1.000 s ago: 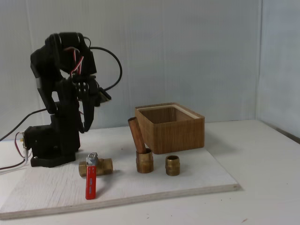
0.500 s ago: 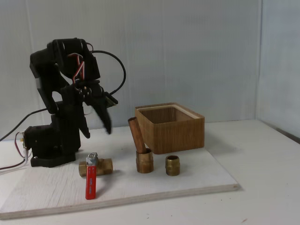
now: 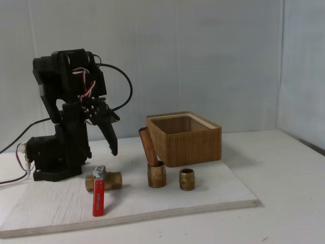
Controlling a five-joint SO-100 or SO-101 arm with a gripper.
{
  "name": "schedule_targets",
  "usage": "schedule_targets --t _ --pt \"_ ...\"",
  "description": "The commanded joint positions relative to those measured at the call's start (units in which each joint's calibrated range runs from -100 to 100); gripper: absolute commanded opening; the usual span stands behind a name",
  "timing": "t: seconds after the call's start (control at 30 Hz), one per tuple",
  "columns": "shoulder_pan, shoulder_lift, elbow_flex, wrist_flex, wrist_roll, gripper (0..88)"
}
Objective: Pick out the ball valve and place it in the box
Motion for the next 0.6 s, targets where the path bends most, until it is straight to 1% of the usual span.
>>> schedule_targets --t 0.0,0.23,0.33,0.47,0.57 --pt "1.6 0.0 -0.4 -0.4 2.4 22.8" --pt "5.9 0.1 -0.3 -1.0 5.9 22.8" --pt "6.0 0.2 0.5 -4.1 5.8 22.8" --pt "5.8 0.1 2.4 -4.8 5.5 22.8" --pt "5.8 0.1 2.6 -5.4 3.3 22.8"
